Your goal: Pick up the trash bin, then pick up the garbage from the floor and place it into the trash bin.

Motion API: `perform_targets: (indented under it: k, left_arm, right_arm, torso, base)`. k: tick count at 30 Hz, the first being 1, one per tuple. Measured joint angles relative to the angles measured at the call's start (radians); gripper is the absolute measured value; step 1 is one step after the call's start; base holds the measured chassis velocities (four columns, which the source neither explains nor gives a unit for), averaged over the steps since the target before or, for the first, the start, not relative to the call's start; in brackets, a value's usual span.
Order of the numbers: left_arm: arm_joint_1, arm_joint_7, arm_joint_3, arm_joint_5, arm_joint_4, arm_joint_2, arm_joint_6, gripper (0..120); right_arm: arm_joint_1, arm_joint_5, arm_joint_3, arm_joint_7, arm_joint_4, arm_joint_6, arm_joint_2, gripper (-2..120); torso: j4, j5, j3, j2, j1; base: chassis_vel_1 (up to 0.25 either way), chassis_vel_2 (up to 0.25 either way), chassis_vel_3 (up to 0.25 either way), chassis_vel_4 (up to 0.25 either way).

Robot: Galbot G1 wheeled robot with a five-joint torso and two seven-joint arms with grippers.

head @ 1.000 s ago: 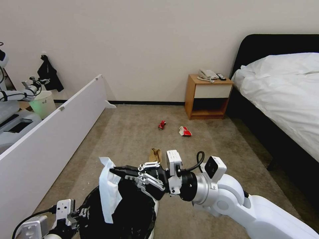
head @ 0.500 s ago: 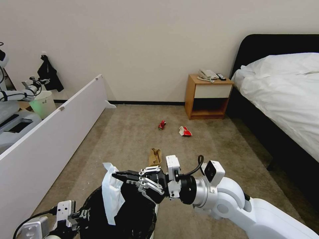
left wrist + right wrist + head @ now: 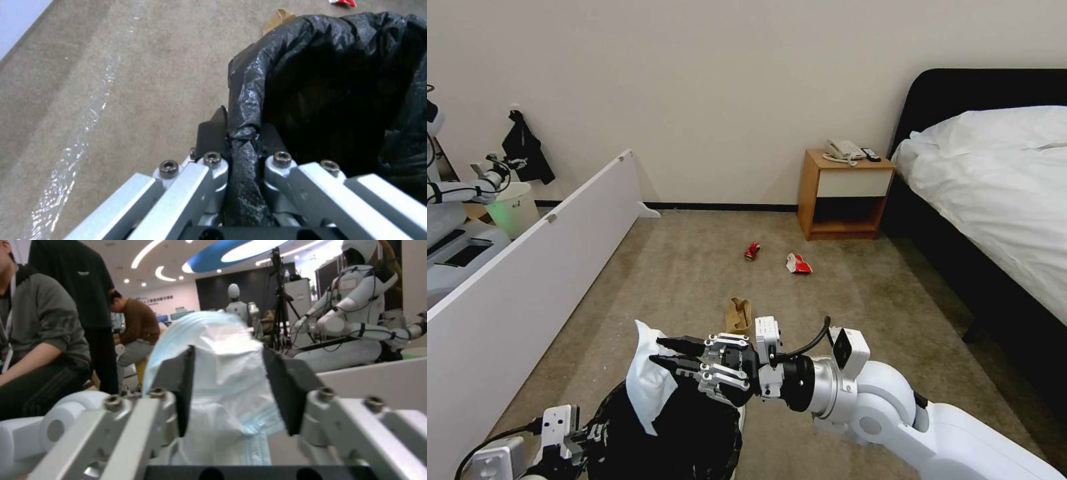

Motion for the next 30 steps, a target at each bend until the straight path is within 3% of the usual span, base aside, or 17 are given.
perform_targets:
  k: [5, 7, 10, 11, 14, 22, 30]
  left_arm:
    - [0.001, -0.001, 0.0, -0.003, 0.0, 0.0, 0.0, 4]
    - [0.001, -0.002, 0.0, -0.005, 0.0, 0.0, 0.0, 4]
    - [0.001, -0.002, 0.0, -0.006, 0.0, 0.0, 0.0, 4]
    - [0.001, -0.002, 0.0, -0.006, 0.0, 0.0, 0.0, 4]
    - [0.001, -0.002, 0.001, -0.006, 0.0, 0.0, 0.0, 4]
    - [-0.002, -0.005, 0.001, -0.014, 0.0, 0.0, 0.0, 4]
    - [0.007, -0.037, -0.004, -0.035, 0.0, 0.01, 0.0, 4]
  right_arm:
    - [0.003, -0.003, -0.006, 0.004, -0.001, 0.0, 0.002, 60]
    - [0.004, -0.004, -0.008, 0.005, -0.002, 0.001, 0.003, 73]
    - [0.004, -0.005, -0.008, 0.006, -0.002, 0.001, 0.004, 77]
    - [0.003, -0.007, -0.008, 0.007, -0.002, 0.002, 0.004, 87]
    - [0.001, -0.01, -0.009, 0.007, -0.002, 0.003, 0.004, 96]
    - [-0.001, -0.021, -0.009, 0.019, -0.004, 0.003, 0.001, 100]
    - [0.011, -0.092, -0.007, 0.155, 0.028, -0.087, -0.012, 100]
  torso:
    - [0.0, 0.0, 0.0, 0.0, 0.0]
    - [0.0, 0.0, 0.0, 0.0, 0.0]
    - [0.0, 0.0, 0.0, 0.0, 0.0]
    - [0.0, 0.0, 0.0, 0.0, 0.0]
    - [0.0, 0.0, 0.0, 0.0, 0.0]
    - [0.0, 0.0, 0.0, 0.0, 0.0]
    - [-0.0001, 0.0, 0.0, 0.0, 0.0]
  base:
    - [0.0, 0.0, 0.0, 0.0]
    - [0.0, 0.0, 0.0, 0.0]
    - [0.0, 0.0, 0.0, 0.0]
    - [0.0, 0.0, 0.0, 0.0]
    - [0.0, 0.0, 0.0, 0.0]
    - [0.0, 0.0, 0.0, 0.0]
    - [0.0, 0.0, 0.0, 0.0]
